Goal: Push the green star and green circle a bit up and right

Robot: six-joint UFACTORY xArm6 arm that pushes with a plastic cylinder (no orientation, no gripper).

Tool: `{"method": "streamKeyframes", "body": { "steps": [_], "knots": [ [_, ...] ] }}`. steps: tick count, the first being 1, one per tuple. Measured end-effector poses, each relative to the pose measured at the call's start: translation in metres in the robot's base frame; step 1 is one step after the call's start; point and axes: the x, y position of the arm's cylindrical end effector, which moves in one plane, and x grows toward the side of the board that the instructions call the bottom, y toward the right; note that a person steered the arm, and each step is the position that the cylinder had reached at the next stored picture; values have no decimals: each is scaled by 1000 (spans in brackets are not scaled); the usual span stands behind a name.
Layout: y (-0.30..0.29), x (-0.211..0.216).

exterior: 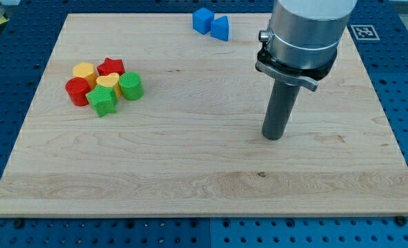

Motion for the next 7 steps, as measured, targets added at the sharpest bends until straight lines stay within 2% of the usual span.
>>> {"method": "streamKeyframes", "body": {
  "steps": [2, 3, 5, 7],
  "knots": [
    [-2, 2],
    [-55, 21],
    [-177, 23],
    [-214, 14]
  ]
}}
